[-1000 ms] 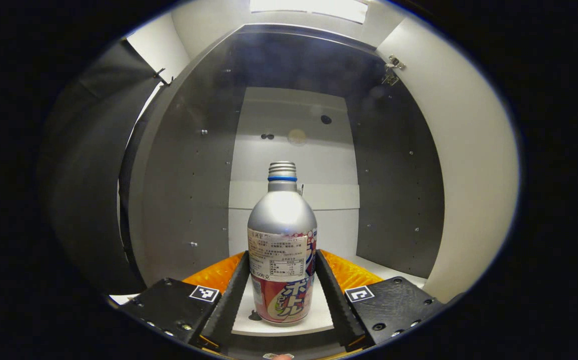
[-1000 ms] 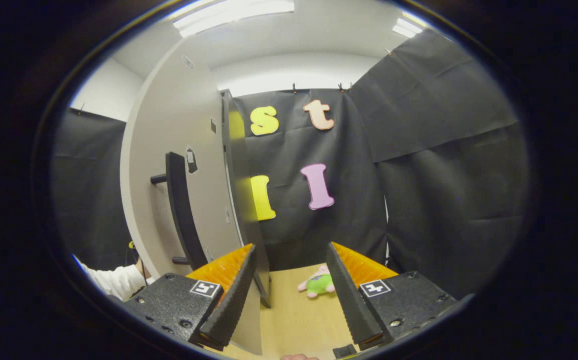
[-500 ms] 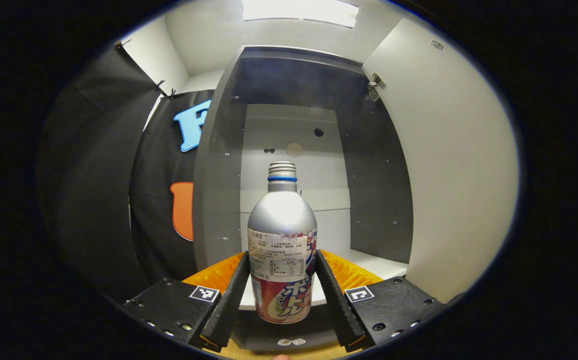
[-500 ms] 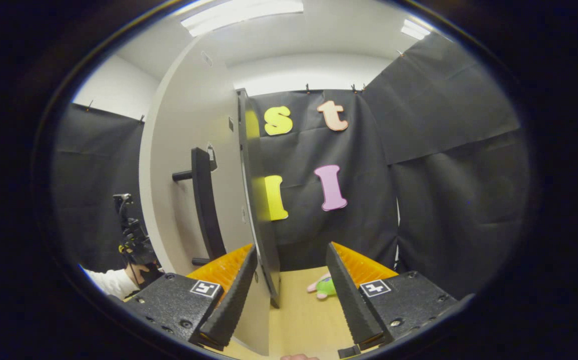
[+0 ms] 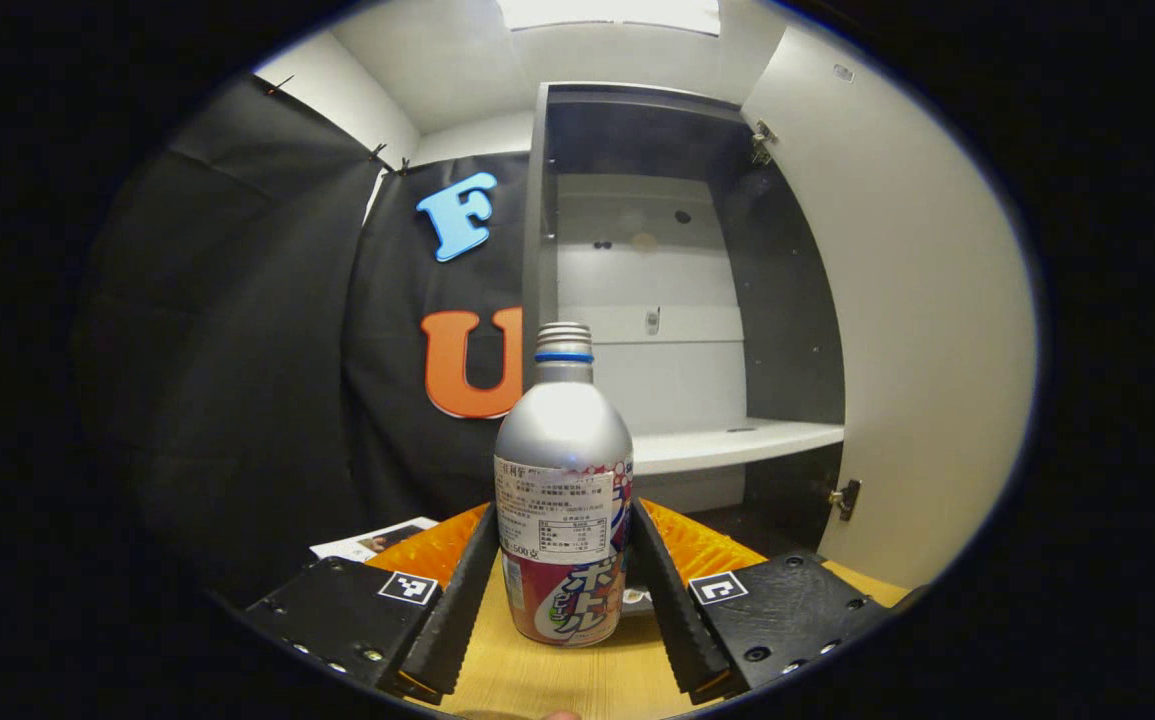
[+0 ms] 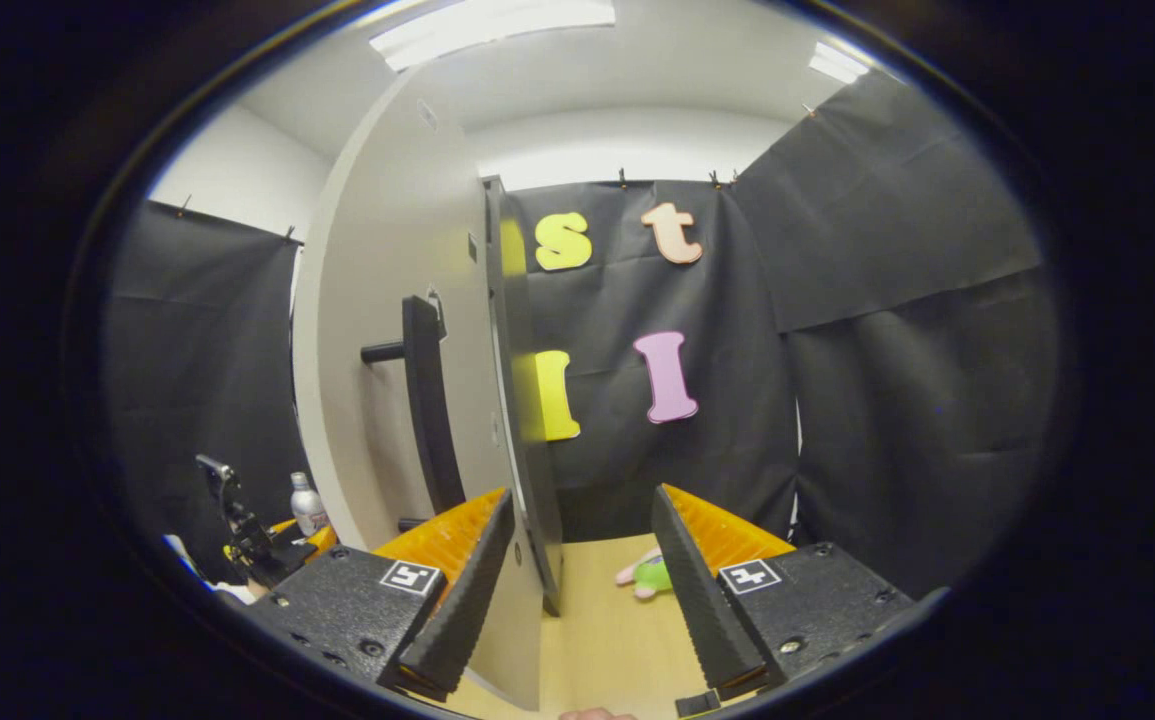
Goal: Open the cabinet door with the right hand, grasp the bottle in the cabinet with the left hand and place it on the coaster, then close the cabinet door with the right hand.
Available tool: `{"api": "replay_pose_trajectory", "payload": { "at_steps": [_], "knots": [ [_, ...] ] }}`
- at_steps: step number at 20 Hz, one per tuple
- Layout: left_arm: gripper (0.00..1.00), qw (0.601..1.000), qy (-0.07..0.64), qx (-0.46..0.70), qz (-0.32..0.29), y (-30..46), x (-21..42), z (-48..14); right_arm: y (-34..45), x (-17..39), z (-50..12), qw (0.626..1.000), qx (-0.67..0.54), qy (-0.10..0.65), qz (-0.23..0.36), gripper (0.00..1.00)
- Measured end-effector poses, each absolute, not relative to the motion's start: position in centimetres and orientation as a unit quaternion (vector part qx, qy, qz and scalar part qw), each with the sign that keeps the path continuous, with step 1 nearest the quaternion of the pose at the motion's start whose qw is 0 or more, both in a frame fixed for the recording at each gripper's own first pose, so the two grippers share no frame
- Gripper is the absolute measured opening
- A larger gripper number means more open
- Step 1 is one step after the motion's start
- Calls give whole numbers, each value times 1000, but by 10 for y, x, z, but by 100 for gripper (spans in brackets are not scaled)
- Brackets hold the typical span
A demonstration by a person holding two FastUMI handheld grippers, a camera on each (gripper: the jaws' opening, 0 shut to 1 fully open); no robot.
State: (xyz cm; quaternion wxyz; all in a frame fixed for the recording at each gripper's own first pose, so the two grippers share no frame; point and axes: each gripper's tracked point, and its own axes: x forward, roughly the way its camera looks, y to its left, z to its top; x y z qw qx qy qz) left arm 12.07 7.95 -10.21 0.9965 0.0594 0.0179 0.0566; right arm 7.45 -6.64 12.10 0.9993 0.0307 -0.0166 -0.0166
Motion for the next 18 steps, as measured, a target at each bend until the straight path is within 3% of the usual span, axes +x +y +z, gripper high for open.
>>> {"api": "replay_pose_trajectory", "payload": {
  "at_steps": [18],
  "knots": [
    [76,978,106,79,159,151,25,-260,-66,64,121,998,4,-7,-56,87]
  ]
}}
